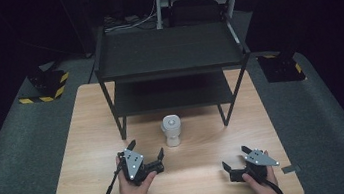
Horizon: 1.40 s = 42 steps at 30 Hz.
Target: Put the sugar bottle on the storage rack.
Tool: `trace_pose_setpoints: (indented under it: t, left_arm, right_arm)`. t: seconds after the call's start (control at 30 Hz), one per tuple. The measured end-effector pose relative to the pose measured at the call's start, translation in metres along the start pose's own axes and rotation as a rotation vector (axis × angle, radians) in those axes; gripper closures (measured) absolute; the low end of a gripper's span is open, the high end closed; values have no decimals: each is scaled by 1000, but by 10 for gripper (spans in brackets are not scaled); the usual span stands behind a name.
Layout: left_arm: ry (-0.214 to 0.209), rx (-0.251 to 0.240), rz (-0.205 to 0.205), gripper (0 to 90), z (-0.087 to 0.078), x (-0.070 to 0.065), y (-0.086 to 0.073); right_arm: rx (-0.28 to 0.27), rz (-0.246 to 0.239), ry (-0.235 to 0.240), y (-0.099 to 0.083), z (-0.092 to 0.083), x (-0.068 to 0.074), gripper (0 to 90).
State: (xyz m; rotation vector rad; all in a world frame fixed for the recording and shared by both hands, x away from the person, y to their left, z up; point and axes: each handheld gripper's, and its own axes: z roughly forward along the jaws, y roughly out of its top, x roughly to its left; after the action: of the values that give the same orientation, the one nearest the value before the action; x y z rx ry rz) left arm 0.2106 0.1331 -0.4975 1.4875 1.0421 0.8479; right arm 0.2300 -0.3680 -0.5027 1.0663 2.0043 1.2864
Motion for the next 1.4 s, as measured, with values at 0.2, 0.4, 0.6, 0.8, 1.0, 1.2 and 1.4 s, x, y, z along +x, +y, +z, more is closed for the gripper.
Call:
trace_pose_setpoints:
  t: [0.2,0.4,0.6,0.8,1.0,1.2,1.4]
  left_arm:
    - [-19,7,-32,13,22,-14,-8]
    - [-41,19,-36,18,43,-25,-10]
    - [-42,30,-46,30,61,-33,-11]
    - [-11,35,-46,51,78,-42,-14]
    - [23,16,-55,149,89,-50,-12]
    - [65,-4,-60,186,97,-59,-8]
    - [105,-10,-53,269,100,-67,-7]
  right_arm:
    - [-1,-2,1,0,0,0,1]
    - [-4,-1,0,-1,0,0,1]
    - [-10,-1,-5,-2,0,1,0]
    - [-14,-2,-5,-2,-1,1,0]
    - [-16,0,-5,-3,-1,1,0]
    - [-18,-1,-5,-3,-1,1,1]
    - [-20,-4,-5,-3,-1,1,0]
